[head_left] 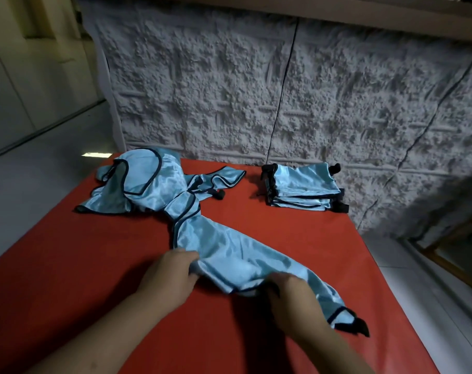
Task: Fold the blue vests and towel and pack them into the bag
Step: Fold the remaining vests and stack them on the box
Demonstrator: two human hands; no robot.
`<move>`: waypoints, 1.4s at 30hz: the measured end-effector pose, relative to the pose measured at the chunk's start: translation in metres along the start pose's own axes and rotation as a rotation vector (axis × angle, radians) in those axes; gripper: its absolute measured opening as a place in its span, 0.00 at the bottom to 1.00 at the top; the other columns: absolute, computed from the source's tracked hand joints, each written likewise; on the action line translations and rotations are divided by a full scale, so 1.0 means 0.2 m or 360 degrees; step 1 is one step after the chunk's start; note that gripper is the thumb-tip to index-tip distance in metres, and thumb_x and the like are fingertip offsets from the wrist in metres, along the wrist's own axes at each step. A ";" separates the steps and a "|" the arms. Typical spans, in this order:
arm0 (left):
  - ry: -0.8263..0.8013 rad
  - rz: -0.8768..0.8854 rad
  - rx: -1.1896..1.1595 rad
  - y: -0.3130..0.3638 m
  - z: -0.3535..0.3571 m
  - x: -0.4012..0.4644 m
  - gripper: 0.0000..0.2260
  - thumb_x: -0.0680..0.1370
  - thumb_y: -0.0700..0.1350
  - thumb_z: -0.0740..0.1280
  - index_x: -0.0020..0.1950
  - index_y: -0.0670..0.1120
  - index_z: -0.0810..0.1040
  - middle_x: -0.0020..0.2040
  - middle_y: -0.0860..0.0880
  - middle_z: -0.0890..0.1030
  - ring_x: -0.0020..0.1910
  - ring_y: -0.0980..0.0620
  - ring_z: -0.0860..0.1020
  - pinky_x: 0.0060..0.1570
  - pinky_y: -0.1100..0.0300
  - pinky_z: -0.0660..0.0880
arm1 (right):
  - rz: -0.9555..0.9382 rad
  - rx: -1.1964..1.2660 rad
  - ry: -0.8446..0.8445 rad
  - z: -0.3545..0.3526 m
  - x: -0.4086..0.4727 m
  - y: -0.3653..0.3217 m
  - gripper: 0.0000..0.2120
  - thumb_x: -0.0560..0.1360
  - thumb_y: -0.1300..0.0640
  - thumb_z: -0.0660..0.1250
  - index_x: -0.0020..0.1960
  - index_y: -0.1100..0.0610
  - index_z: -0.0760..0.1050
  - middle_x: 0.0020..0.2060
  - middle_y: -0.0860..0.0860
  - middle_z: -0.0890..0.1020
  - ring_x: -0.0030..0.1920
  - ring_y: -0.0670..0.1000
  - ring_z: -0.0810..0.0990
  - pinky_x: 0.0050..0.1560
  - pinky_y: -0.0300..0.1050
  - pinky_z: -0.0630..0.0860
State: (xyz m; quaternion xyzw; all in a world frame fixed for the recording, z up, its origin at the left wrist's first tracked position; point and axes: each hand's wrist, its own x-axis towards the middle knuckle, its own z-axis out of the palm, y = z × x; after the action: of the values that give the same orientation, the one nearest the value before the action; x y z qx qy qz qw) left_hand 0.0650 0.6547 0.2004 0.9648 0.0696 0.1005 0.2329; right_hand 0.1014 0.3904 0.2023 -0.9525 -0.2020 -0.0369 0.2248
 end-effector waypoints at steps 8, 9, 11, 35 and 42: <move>0.0480 0.0046 -0.0531 0.16 -0.12 0.03 0.10 0.67 0.42 0.81 0.45 0.46 0.84 0.58 0.54 0.75 0.50 0.60 0.77 0.50 0.71 0.71 | 0.0313 0.0081 0.0397 -0.27 0.09 0.07 0.07 0.77 0.61 0.63 0.47 0.52 0.79 0.37 0.54 0.84 0.41 0.61 0.82 0.39 0.48 0.71; 0.0452 0.0044 -0.0649 0.19 -0.13 0.03 0.11 0.67 0.43 0.82 0.45 0.46 0.84 0.55 0.55 0.77 0.49 0.61 0.77 0.49 0.73 0.71 | 0.0416 0.0092 0.0426 -0.28 0.10 0.07 0.09 0.78 0.62 0.62 0.50 0.54 0.80 0.40 0.56 0.85 0.44 0.63 0.82 0.40 0.49 0.72; 0.0298 0.0029 -0.0832 0.26 -0.13 0.01 0.14 0.66 0.46 0.83 0.48 0.47 0.85 0.50 0.57 0.81 0.48 0.61 0.79 0.51 0.68 0.75 | 0.0622 0.0065 0.0455 -0.29 0.12 0.10 0.12 0.76 0.65 0.61 0.55 0.57 0.80 0.45 0.59 0.85 0.48 0.64 0.81 0.42 0.49 0.72; -0.0070 -0.0160 0.0403 0.01 0.04 0.13 0.31 0.74 0.39 0.66 0.74 0.61 0.69 0.75 0.50 0.61 0.71 0.45 0.61 0.66 0.53 0.69 | 0.0917 0.1148 0.0016 -0.40 0.09 0.00 0.11 0.70 0.66 0.63 0.33 0.57 0.65 0.28 0.53 0.66 0.31 0.51 0.65 0.33 0.48 0.62; 0.0265 -0.0101 -0.0317 0.07 -0.11 0.23 0.13 0.67 0.33 0.70 0.40 0.52 0.81 0.53 0.48 0.80 0.55 0.46 0.77 0.54 0.54 0.73 | 0.0874 0.0397 0.0424 -0.42 0.13 0.04 0.26 0.70 0.63 0.66 0.69 0.57 0.71 0.60 0.57 0.79 0.61 0.61 0.77 0.59 0.53 0.75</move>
State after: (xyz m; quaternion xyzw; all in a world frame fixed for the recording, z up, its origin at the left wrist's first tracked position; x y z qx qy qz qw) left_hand 0.1060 0.6602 0.2331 0.9225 0.1089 0.1792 0.3241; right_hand 0.1298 0.3560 0.2779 -0.9233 0.0906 -0.0742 0.3658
